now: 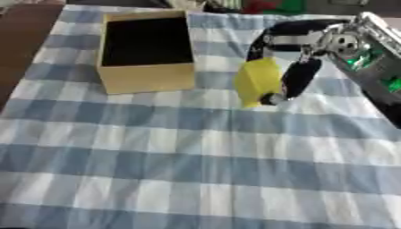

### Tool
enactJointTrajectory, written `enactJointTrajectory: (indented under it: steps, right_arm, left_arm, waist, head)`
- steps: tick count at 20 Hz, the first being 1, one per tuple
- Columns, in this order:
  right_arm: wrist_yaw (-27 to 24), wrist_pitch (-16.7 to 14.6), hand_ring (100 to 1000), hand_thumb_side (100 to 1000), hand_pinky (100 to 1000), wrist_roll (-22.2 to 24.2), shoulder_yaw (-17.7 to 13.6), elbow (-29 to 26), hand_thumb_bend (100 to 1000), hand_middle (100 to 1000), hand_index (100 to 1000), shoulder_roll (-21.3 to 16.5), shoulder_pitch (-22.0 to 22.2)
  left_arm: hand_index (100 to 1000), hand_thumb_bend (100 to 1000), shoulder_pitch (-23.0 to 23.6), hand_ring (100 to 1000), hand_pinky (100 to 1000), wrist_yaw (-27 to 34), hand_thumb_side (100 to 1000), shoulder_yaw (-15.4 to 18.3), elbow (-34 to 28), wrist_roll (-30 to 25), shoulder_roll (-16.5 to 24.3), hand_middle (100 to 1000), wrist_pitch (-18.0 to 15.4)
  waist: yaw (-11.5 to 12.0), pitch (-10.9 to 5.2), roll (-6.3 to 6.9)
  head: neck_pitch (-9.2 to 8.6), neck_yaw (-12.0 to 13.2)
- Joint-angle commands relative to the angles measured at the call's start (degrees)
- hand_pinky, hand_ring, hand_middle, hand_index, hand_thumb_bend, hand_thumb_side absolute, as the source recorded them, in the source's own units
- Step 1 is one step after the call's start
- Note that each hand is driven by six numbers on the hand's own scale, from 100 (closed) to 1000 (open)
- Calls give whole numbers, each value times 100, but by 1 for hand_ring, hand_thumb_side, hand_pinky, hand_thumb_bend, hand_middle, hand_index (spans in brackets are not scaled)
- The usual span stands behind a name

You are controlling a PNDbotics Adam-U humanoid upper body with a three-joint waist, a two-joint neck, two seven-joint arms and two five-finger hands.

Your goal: Pick up objects on the table and place them in the box.

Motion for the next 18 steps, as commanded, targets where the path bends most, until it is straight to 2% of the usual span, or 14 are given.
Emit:
enactJointTrajectory:
  steps: [1,5,10,14,18]
  right_arm:
    - [91,29,932,100,941,-61,-123,215,100,483,650,174,-402]
    - [367,-66,932,100,942,-172,-153,893,100,483,653,722,-965]
    - [876,-230,933,100,939,-528,-393,1905,100,493,663,1591,-1547]
    - [1257,-375,929,100,931,-779,-565,2628,100,497,672,2226,-1856]
    - [1531,-423,930,100,929,-1119,-816,3185,100,496,679,2683,-1998]
  left_arm:
    - [719,100,-21,696,954,34,248,-1,-81,-36,45,518,-5]
    - [719,100,-34,696,953,44,246,-22,-81,-65,40,518,-12]
    - [719,100,-87,696,952,67,245,-67,-81,-111,23,519,-31]
    - [719,100,-143,697,953,92,245,-104,-81,-154,2,519,-46]
    - [720,100,-198,697,953,116,245,-135,-81,-190,-19,519,-62]
  waist:
    - [15,-145,29]
    - [62,-175,46]
    - [125,-175,63]
    - [207,-148,66]
    - [286,-115,65]
  head:
    - [12,-98]
    - [29,-235]
    - [23,-400]
    - [8,-522]
    - [-42,-550]
